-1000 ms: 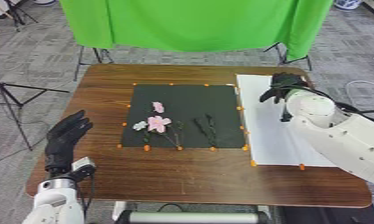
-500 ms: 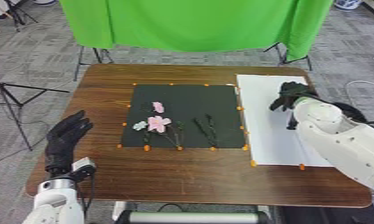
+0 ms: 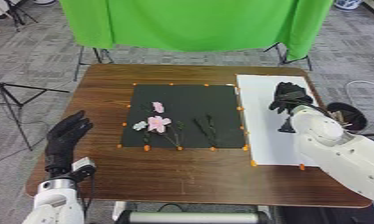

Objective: Arrange flowers

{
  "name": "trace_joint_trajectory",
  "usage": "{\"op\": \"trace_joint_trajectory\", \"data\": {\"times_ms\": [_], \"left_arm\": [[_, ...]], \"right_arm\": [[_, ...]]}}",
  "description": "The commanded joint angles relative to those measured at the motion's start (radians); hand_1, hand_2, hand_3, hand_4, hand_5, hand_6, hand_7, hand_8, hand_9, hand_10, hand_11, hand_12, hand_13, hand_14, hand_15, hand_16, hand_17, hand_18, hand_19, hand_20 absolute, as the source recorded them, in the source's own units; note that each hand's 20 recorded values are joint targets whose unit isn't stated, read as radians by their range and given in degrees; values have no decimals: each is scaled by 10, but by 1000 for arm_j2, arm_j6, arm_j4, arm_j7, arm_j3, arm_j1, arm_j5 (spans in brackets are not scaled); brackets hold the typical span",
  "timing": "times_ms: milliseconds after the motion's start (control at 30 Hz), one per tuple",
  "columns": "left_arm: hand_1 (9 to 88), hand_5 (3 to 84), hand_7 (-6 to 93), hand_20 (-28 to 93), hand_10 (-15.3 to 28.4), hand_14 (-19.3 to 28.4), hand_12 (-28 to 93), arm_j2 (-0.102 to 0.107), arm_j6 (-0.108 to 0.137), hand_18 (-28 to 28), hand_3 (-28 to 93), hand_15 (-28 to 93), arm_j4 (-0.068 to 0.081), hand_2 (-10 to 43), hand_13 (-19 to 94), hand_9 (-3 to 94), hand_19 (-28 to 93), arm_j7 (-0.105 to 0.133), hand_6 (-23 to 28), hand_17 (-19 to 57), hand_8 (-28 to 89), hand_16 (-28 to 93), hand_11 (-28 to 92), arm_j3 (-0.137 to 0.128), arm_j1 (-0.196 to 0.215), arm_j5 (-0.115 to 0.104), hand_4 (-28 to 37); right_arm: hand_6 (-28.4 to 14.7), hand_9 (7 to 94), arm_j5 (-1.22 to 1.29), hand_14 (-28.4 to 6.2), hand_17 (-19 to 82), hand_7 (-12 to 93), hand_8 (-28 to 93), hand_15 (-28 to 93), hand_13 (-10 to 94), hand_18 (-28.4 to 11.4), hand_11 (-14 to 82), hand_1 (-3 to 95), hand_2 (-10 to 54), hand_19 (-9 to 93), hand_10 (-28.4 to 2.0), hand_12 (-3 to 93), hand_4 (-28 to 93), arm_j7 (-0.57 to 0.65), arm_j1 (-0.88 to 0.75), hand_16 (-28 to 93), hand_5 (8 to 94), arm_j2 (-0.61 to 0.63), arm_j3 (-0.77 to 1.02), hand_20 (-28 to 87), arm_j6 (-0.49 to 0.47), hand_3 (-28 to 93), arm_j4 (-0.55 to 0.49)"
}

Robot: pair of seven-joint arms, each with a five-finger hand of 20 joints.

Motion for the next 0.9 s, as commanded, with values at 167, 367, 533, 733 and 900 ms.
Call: {"op": "trace_joint_trajectory", "data": {"times_ms": [167,367,533,733,900], "left_arm": [[406,500,223,209,123,161,121,0,2,140,709,284,-6,-77,413,477,213,-4,7,125,-104,-18,261,-8,16,-4,-96],[404,500,221,210,125,163,122,2,3,140,708,286,-2,-77,412,476,215,1,8,124,-102,-18,260,2,11,-11,-97],[406,508,211,211,130,167,123,-11,-1,141,700,295,3,-75,410,478,219,-6,15,122,-99,-17,261,5,3,-1,-97],[412,516,194,210,136,174,122,-18,-3,143,682,316,-1,-71,406,481,227,-2,23,118,-89,-23,265,2,7,-5,-88],[412,518,190,207,138,179,122,-14,2,143,680,323,4,-71,404,481,229,8,25,116,-84,-28,266,-1,2,-32,-82]], "right_arm": [[-2,915,49,-26,658,202,88,596,937,-138,153,579,-94,932,-96,297,-179,-123,281,272,785,-108,-203,535,61,632,-193],[4,914,56,-26,658,201,86,596,937,-138,153,576,-95,932,-100,295,-179,-187,342,273,785,-259,-317,539,-12,630,-174],[6,907,51,-27,653,202,82,591,937,-138,152,578,-94,932,-105,289,-182,-211,332,278,784,-343,-358,546,-47,624,-134],[12,902,61,-26,655,202,75,594,937,-138,155,580,-88,932,-107,273,-182,-204,294,280,779,-373,-350,549,-112,608,-108],[14,901,76,-26,656,203,72,596,937,-138,156,580,-86,932,-107,262,-178,-193,287,279,775,-380,-337,552,-118,601,-90]]}}
